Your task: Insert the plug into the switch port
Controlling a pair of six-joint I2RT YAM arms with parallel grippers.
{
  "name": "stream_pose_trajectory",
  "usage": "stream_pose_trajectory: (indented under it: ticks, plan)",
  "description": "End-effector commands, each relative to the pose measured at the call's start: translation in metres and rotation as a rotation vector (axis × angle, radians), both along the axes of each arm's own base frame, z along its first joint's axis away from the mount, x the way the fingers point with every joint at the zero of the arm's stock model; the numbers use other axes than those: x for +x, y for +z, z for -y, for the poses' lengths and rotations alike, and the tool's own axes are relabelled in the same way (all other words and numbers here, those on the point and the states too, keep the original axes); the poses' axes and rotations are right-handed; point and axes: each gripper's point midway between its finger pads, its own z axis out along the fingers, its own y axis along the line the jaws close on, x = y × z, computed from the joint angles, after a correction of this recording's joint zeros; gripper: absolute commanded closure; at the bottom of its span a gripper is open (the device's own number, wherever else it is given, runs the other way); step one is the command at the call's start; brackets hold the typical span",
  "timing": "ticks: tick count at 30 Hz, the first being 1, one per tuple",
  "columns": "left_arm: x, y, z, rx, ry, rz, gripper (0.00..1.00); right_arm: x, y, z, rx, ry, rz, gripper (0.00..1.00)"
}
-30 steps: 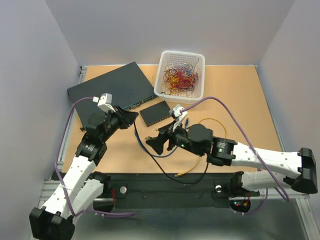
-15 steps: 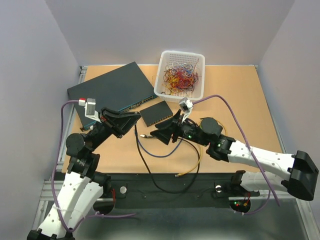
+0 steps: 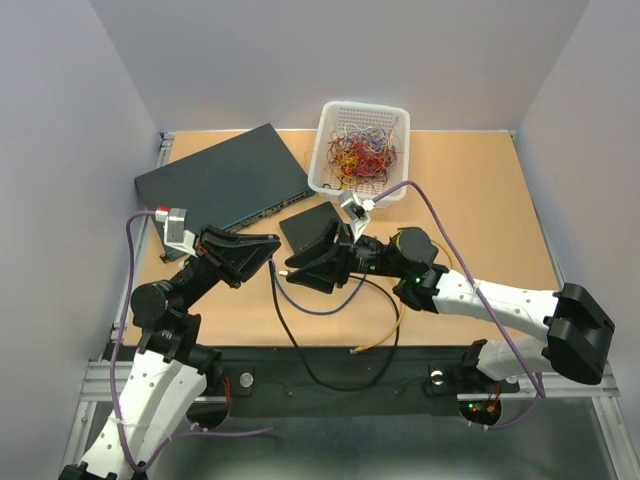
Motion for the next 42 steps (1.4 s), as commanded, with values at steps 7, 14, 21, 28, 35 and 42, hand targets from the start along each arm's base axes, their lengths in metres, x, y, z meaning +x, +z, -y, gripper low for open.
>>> stream_pose_trajectory:
  ticks: [7,14,21,28,35,42]
  plan:
    - [-0.016,0.016,-0.002,-0.037,-0.031,0.075,1.00,-0.004,0.054,-0.003,0.147,0.033,0.094,0.53]
    - [-0.015,0.011,-0.003,-0.042,-0.022,0.067,1.00,0.004,0.058,-0.011,0.153,0.015,0.088,0.55]
    - [-0.011,0.003,-0.004,-0.042,-0.003,0.056,1.00,0.008,0.057,-0.020,0.147,0.027,0.082,0.59]
    - [-0.005,-0.002,-0.006,-0.046,0.019,0.045,1.00,0.010,0.055,-0.025,0.143,0.039,0.068,0.62]
    - [-0.001,-0.005,-0.008,-0.058,0.045,0.037,1.00,0.010,0.053,-0.030,0.141,0.063,0.061,0.70]
    - [0.005,-0.015,-0.008,-0.051,0.055,0.012,1.00,0.012,0.052,-0.031,0.146,0.050,0.054,0.90]
